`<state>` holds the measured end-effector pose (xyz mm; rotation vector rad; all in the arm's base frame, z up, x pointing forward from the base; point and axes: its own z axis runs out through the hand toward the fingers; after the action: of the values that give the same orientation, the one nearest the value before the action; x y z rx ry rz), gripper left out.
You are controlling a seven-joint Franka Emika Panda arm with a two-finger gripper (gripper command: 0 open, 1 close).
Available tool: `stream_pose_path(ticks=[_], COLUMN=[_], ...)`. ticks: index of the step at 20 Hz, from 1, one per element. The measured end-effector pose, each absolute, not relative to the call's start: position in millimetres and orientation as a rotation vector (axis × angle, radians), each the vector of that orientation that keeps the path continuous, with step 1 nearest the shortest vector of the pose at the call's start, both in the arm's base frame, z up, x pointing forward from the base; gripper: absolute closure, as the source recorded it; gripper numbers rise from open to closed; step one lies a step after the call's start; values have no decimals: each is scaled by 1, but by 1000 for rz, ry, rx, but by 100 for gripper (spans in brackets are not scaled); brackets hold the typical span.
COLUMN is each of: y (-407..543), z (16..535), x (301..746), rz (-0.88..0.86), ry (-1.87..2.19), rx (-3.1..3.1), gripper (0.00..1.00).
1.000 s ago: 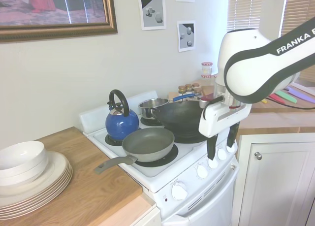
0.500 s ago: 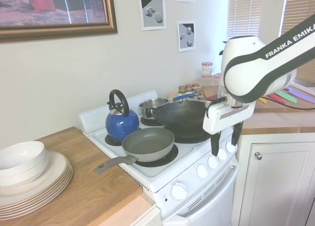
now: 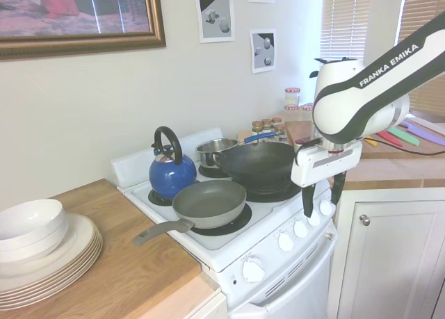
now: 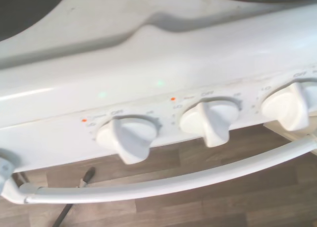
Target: Turn on the stove on the top right
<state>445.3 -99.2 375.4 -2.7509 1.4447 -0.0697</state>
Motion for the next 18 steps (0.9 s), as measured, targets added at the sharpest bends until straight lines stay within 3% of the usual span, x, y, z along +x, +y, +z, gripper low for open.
stream_pose_path(ticks=[3,4,18], y=[-106,-108,-112], z=[372,371,353], x=[448,449,458], rz=[-60,-57,-34], ry=[1450,1450,1437], rx=[-2749,-2750,-2781], gripper=[0,100,100])
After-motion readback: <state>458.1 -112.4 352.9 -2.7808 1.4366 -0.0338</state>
